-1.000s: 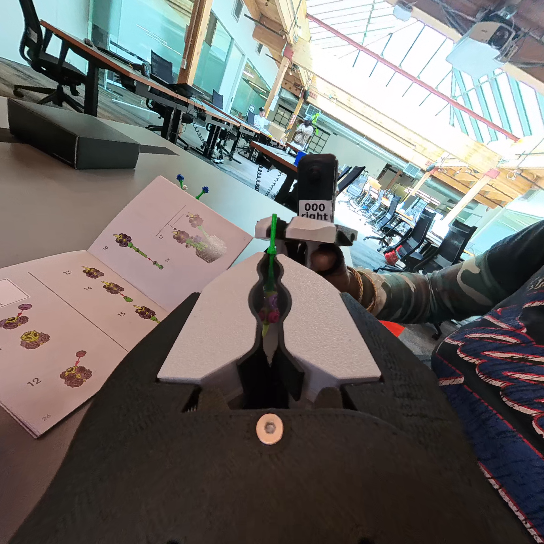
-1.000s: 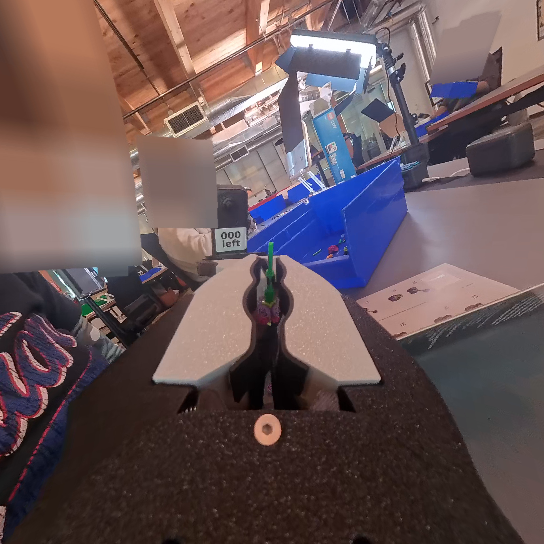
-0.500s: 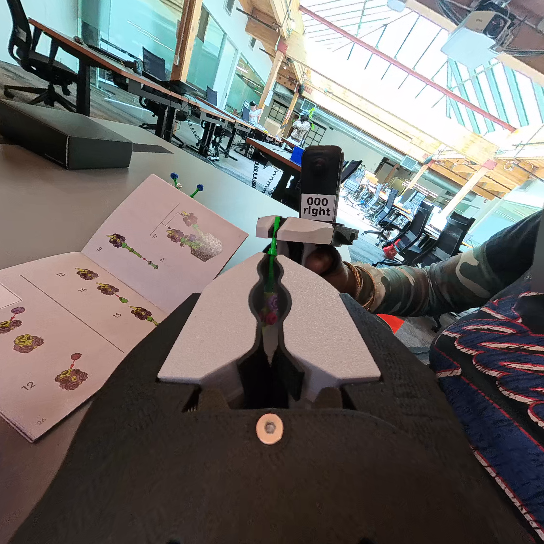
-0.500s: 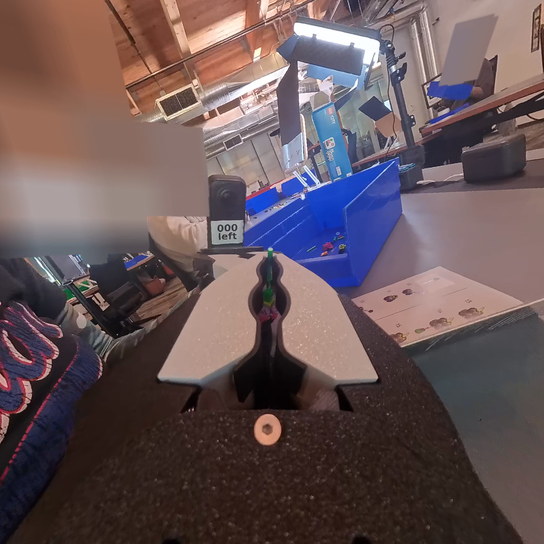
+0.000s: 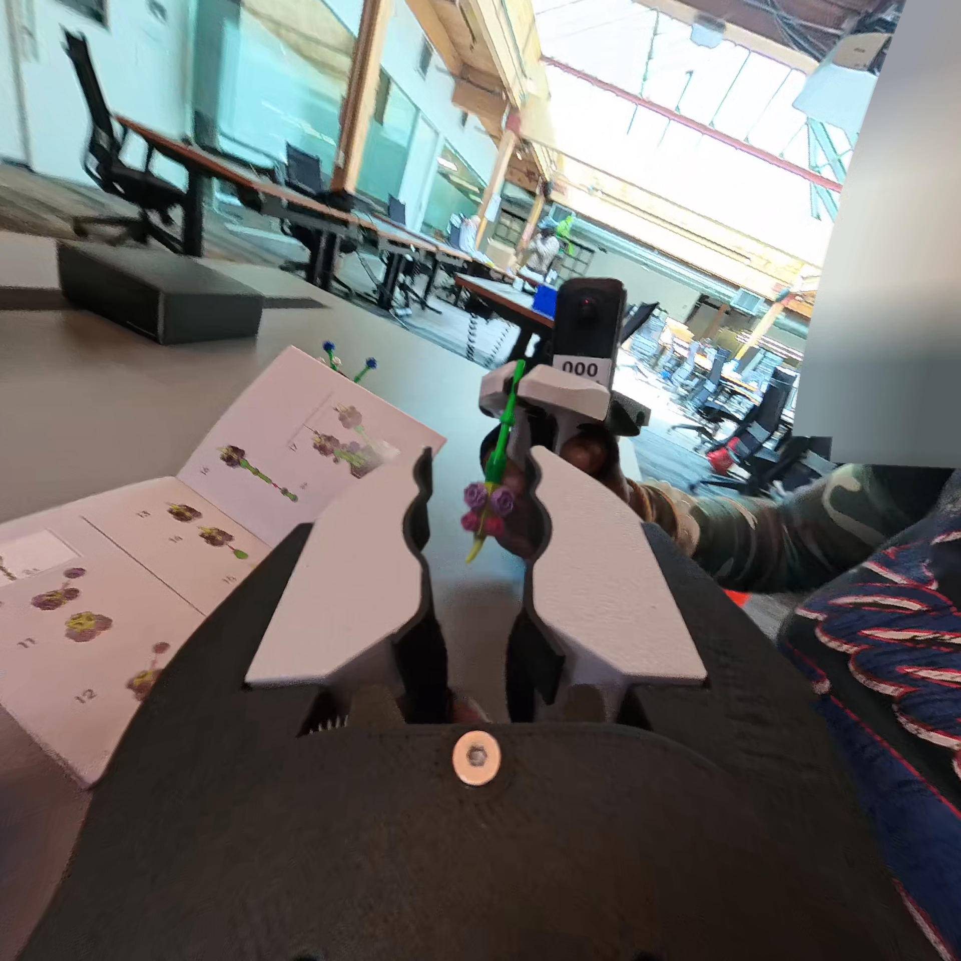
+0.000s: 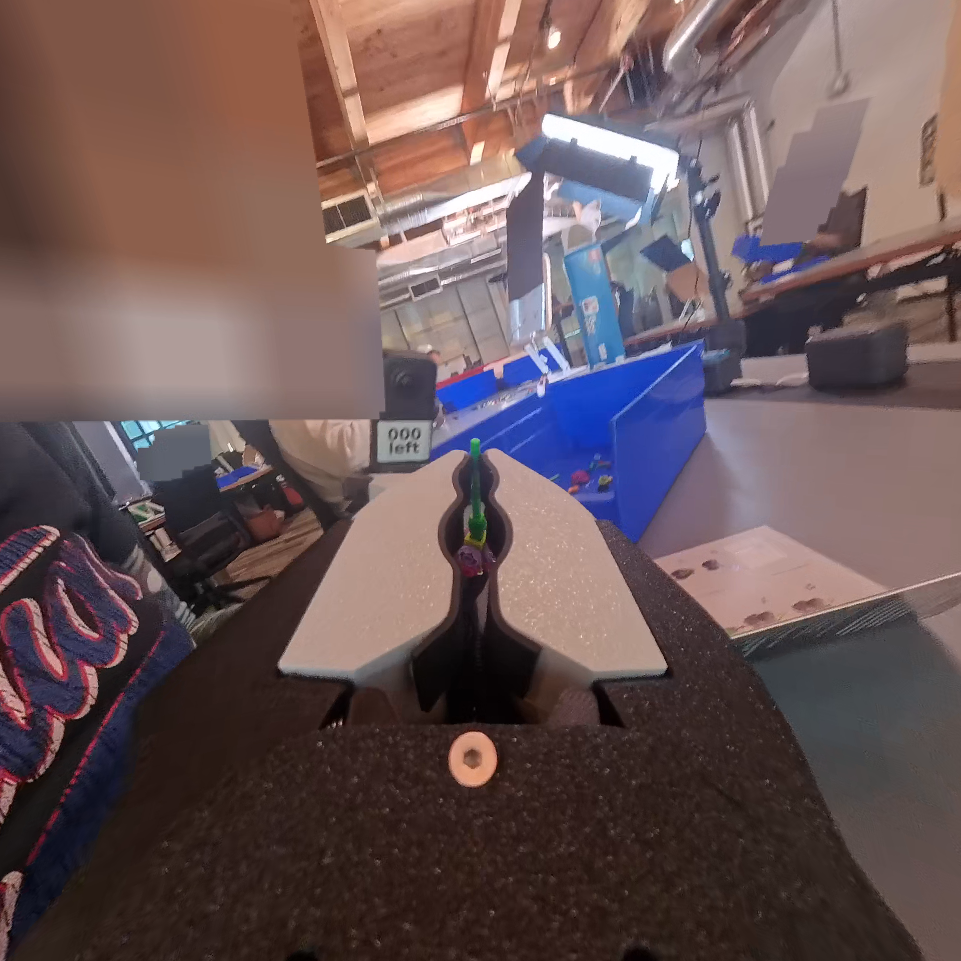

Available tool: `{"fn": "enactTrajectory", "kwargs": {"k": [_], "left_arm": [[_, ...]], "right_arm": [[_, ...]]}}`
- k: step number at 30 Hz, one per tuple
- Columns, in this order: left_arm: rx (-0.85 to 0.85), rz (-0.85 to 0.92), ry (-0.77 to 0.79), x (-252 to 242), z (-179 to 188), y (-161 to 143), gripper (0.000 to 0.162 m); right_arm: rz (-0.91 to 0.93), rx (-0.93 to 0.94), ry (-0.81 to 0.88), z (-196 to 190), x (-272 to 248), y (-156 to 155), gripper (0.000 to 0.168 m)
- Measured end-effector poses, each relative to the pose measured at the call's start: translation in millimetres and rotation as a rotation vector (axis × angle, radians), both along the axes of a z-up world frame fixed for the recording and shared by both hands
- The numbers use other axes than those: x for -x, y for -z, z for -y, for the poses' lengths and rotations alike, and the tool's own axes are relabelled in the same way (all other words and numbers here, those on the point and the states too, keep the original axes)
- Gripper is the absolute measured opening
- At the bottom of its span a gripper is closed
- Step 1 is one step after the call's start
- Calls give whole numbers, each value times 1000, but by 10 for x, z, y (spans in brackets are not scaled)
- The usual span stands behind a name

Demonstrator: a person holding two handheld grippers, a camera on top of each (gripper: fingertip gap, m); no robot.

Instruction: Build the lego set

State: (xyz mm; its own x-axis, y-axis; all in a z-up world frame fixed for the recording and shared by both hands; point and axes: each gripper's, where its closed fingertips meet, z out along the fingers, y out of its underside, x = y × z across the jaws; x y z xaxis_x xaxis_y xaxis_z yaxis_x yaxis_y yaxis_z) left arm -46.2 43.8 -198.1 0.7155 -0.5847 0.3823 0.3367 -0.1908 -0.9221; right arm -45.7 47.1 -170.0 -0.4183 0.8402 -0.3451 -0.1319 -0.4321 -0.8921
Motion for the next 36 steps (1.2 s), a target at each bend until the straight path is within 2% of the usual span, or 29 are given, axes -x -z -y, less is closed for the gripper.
{"fn": "enactTrajectory", "kwargs": {"k": [4,7,11,17,21,24,27,31,36], "left_arm": [[-141,-90,-163,146,72,-172,50],[-132,-154,-258,302,190,-269,53],[-8,-210,-339,652,373,-380,53],[278,-655,-500,1642,623,-287,34],[528,-771,-412,2215,619,-98,29],[639,-803,-314,2465,483,-7,26],[750,-934,-248,2802,331,187,26],[759,-1214,4,3140,252,531,22],[841,-1291,270,3261,414,789,13]], "right_arm": [[-39,-37,77,-165,-153,-140,3],[-19,-115,86,-138,-234,-124,3],[-16,-121,67,-131,-287,-111,3],[-47,-106,49,-127,-368,-146,3],[-56,-108,39,-109,-377,-157,3],[-52,-104,47,-130,-381,-147,3],[-37,-94,57,-169,-370,-124,3],[-29,-82,59,-196,-367,-108,3],[-19,-57,56,-230,-360,-92,3]]}}
